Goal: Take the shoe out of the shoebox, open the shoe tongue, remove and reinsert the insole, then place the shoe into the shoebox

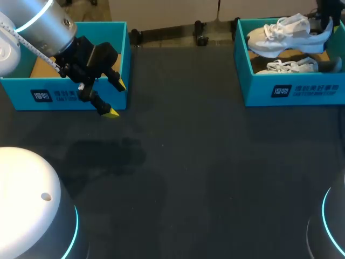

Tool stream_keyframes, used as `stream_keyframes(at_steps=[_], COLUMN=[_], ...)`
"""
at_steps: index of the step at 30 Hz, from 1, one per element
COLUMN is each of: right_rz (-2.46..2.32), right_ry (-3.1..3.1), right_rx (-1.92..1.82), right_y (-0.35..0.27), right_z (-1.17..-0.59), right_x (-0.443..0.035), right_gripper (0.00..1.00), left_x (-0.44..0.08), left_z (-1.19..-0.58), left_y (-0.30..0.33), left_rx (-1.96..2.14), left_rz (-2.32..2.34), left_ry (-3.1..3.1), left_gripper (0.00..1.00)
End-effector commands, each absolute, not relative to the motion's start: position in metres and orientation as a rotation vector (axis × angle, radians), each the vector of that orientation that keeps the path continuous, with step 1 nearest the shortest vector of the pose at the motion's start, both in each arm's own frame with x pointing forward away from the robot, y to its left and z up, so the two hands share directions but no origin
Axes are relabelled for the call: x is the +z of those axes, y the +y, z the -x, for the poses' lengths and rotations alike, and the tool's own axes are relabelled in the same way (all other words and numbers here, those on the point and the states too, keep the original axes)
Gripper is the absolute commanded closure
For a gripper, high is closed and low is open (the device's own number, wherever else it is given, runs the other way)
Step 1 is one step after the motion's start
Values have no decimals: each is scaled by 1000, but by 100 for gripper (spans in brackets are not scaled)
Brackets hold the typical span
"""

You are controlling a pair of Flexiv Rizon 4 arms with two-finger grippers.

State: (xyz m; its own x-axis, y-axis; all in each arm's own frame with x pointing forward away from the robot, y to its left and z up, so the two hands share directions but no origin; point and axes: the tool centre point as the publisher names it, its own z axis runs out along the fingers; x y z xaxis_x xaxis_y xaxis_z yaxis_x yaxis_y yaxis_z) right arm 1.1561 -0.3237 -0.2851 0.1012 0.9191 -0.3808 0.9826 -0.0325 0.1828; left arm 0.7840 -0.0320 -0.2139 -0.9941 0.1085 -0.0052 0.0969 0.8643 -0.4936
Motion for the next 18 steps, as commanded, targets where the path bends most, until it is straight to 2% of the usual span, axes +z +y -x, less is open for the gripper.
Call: stream_keyframes(at_steps=[1,18], right_rz=[-2029,-2011], right_ry=[1874,1851], right_rx=[-212,-194], right_y=[-328,-344], right_z=[-1163,-1166], right_x=[-289,-260], right_gripper=[100,100], left_x=[-214,-214], left_z=[-783,-783], left_y=[-31,-31], left_rx=[793,793], left_rz=[165,165], left_ry=[-3014,-3014], left_gripper=[0,0])
